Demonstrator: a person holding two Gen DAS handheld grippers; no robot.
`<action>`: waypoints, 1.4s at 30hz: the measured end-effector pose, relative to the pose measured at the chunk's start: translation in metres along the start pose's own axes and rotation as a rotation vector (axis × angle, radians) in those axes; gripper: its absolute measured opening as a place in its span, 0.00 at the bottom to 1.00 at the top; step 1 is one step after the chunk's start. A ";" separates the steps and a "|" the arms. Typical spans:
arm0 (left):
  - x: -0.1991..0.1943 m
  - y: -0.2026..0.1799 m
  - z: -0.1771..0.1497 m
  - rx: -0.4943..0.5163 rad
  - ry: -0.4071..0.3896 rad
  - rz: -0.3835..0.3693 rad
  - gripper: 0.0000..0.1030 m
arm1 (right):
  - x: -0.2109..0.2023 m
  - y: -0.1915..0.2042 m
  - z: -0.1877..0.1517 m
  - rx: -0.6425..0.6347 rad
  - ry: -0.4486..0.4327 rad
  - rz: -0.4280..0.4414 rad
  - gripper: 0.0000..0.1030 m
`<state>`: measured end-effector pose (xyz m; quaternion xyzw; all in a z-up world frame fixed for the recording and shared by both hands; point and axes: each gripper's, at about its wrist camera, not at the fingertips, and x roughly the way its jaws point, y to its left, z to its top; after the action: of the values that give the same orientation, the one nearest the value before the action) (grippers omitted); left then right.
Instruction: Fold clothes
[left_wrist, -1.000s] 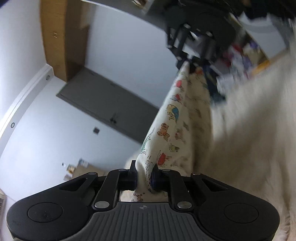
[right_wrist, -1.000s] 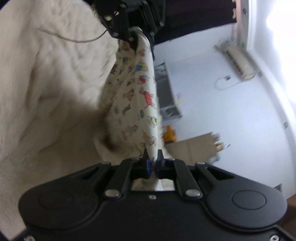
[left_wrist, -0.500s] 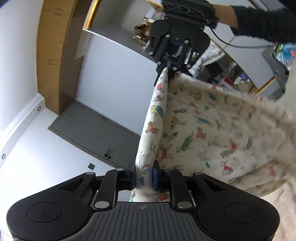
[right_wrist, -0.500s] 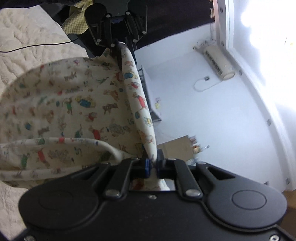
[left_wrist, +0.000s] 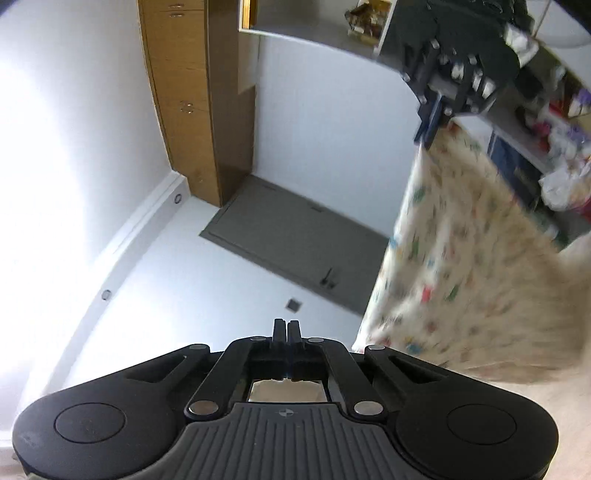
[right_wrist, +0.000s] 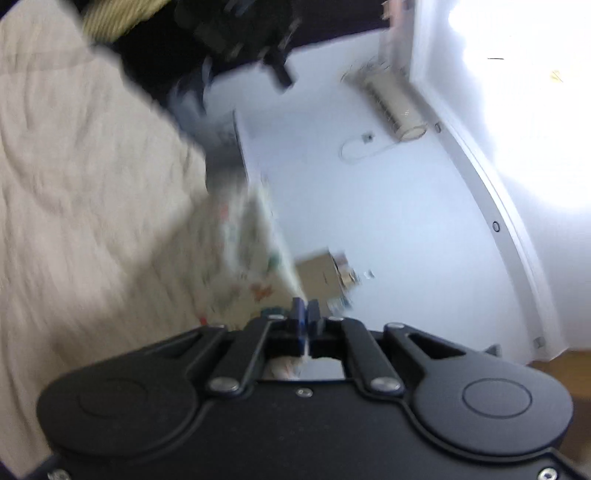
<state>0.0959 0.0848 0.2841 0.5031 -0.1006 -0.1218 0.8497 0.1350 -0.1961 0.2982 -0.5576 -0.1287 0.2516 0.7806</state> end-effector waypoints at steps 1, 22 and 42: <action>0.000 -0.012 -0.005 -0.054 0.012 -0.081 0.03 | -0.001 0.017 -0.005 -0.021 0.002 0.007 0.00; 0.044 -0.248 -0.119 -0.108 0.236 -0.477 0.62 | 0.061 0.263 -0.075 0.268 0.265 0.466 0.56; 0.093 -0.285 -0.111 -0.144 0.271 -0.382 0.68 | 0.133 0.263 -0.035 0.179 0.464 0.387 0.05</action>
<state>0.1862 0.0158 -0.0149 0.4627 0.1206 -0.2186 0.8506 0.1983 -0.0867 0.0295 -0.5432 0.1842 0.2719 0.7727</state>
